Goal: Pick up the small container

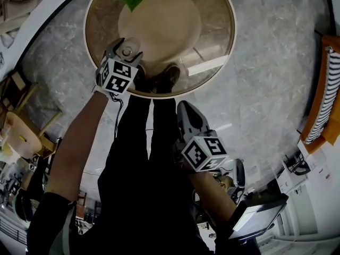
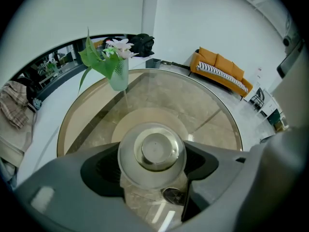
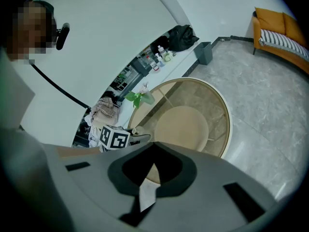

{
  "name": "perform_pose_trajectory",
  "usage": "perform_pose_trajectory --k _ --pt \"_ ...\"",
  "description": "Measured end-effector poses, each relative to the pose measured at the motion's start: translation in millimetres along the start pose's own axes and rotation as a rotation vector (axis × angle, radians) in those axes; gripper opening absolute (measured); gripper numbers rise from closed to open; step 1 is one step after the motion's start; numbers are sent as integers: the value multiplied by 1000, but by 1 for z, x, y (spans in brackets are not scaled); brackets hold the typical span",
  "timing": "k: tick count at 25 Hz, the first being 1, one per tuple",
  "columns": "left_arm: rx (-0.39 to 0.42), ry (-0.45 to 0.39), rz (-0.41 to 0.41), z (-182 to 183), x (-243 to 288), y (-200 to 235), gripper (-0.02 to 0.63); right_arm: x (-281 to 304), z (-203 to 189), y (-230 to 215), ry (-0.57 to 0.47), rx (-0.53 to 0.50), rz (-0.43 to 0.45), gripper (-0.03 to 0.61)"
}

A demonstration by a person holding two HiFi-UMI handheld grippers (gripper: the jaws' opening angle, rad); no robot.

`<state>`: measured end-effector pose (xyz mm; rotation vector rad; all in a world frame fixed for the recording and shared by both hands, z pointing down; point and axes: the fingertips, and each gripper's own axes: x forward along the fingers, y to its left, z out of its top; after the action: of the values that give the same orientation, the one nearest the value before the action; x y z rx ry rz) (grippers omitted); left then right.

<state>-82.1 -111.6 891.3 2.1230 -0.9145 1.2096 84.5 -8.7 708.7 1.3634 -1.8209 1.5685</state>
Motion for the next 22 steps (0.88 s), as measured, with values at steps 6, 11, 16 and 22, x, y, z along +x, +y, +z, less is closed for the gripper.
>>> perform_pose_trajectory --k 6,11,16,22 --pt "24 24 1 -1 16 2 336 3 -8 -5 8 15 -6 -5" --pt "31 24 21 0 17 2 336 1 -8 -5 14 -1 -3 -5" --pt "31 42 24 -1 16 2 341 -3 0 -5 -7 2 -1 -5" --pt "12 11 19 7 -2 -4 341 -10 1 -4 -19 1 5 -5"
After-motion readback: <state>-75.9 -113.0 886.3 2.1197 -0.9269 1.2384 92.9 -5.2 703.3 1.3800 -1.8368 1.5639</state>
